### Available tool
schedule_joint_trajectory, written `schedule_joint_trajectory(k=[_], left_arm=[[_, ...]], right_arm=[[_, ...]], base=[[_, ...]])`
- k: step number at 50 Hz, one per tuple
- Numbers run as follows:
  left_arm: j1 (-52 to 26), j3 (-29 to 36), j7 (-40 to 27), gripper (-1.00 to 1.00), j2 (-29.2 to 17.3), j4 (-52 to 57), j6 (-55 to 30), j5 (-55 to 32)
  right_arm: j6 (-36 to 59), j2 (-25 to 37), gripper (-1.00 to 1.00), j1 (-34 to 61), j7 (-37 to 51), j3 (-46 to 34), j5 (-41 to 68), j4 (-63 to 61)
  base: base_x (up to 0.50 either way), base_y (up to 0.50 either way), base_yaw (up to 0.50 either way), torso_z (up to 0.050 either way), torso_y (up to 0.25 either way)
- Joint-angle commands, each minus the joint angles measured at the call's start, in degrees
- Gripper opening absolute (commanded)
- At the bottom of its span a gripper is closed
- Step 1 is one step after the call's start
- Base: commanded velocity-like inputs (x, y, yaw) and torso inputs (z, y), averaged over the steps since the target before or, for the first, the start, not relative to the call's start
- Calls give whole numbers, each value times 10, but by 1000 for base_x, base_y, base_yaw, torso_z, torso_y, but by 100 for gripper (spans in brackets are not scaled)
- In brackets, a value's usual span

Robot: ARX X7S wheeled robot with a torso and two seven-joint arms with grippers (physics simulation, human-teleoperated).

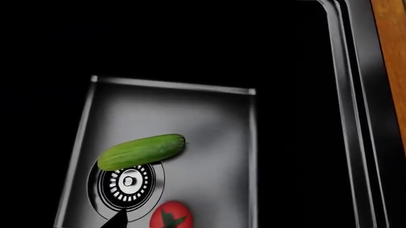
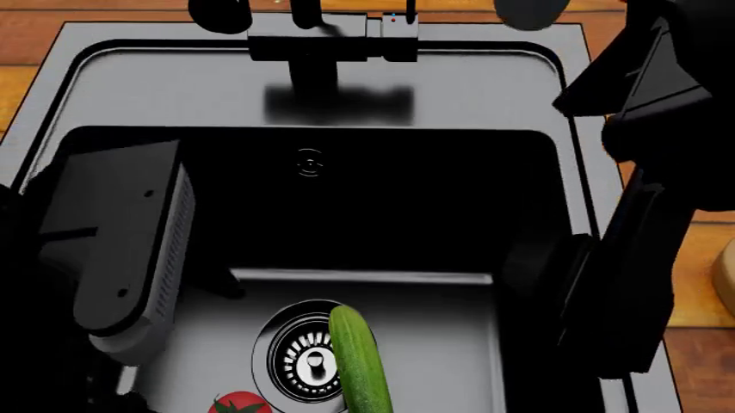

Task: Pick the vegetables from the sink and place them on the cutting board.

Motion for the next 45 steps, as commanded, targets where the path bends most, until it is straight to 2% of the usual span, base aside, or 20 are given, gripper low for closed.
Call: schedule_joint_trajectory(k=[1, 12, 25, 34, 42, 43, 45], left_arm=[[22, -14, -12, 100, 22, -1, 8, 0], [64, -35, -45, 100, 32, 14, -7, -6], [81, -18, -58, 100, 21, 23, -6, -12], [69, 32, -56, 100, -11, 3, 26, 6], [74, 33, -62, 100, -6, 3, 27, 2], [90, 58, -68, 100, -15, -12, 50, 16], [94, 60, -71, 100, -15, -16, 54, 18]], right_arm=[[1, -7, 100, -7, 19, 17, 22, -6], [-8, -7, 100, -16, 37, 16, 41, -4], [-10, 4, 100, -29, 69, 24, 73, -12], [-14, 12, 100, -37, 88, 26, 91, -17], [-17, 17, 100, -35, 93, 23, 98, -19], [-17, 14, 100, -45, 105, 27, 111, -20], [-18, 13, 100, -45, 108, 27, 114, -18]], base=[[0, 0, 0, 0, 0], [0, 0, 0, 0, 0], [0, 0, 0, 0, 0], [0, 0, 0, 0, 0], [0, 0, 0, 0, 0], [0, 0, 0, 0, 0], [0, 0, 0, 0, 0]])
